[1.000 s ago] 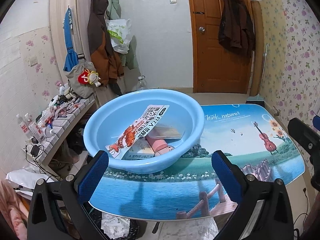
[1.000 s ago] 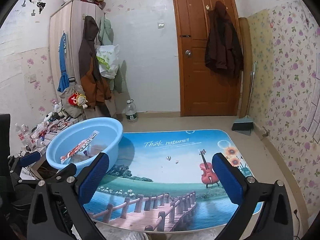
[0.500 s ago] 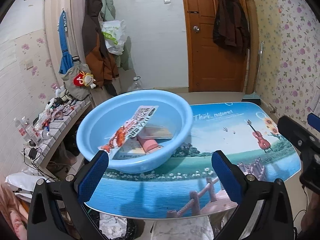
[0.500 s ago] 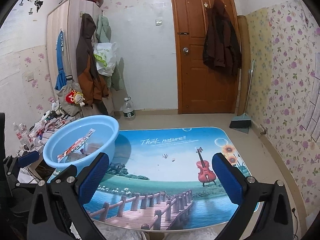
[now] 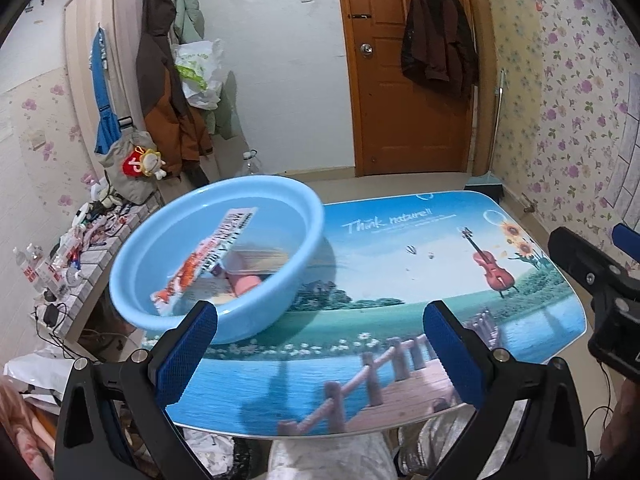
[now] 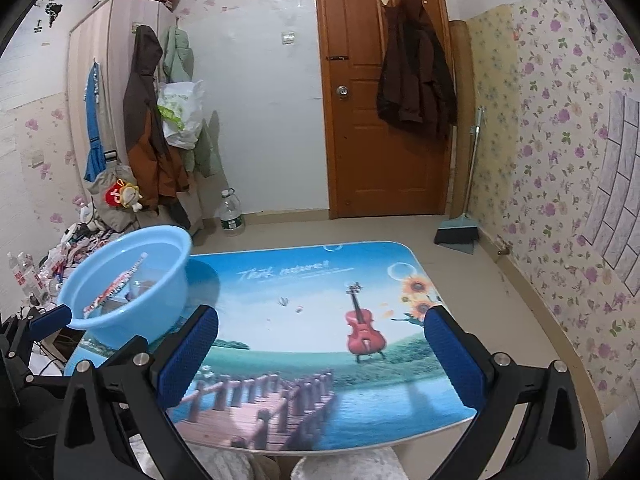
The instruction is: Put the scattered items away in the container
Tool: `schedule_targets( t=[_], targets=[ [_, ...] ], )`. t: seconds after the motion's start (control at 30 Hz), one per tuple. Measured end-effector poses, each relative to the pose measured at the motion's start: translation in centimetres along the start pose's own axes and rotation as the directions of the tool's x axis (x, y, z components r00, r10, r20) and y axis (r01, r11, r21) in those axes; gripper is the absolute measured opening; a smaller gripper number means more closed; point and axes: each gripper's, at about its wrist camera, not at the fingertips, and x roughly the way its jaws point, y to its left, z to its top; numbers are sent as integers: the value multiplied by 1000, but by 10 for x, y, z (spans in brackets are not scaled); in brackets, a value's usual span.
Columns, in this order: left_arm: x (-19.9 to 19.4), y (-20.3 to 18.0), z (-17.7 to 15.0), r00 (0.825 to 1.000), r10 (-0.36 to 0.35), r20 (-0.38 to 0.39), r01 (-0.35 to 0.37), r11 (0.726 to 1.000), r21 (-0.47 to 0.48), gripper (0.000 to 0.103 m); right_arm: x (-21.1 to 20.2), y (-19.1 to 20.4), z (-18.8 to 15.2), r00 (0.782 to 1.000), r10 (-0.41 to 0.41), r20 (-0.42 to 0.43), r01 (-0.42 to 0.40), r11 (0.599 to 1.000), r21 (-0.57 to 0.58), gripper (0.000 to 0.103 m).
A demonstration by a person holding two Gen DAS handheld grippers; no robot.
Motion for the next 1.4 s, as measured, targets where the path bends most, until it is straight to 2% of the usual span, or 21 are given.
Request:
schedule_targets(
  t=[0.43, 0.83, 1.4],
  targets=[
    [10, -27, -5, 998, -21, -52, 23, 999, 41, 103, 7, -31, -16, 998, -40, -40, 42, 999, 35, 103],
    [11, -28, -6, 998, -18, -62, 21, 999, 45, 103, 14, -23, -20, 997, -31, -73, 33, 999, 31, 103],
    [9, -26, -7, 998, -19, -61, 22, 999, 44, 103, 9, -17, -19, 998, -25, -65, 26, 999, 21, 103]
  ],
)
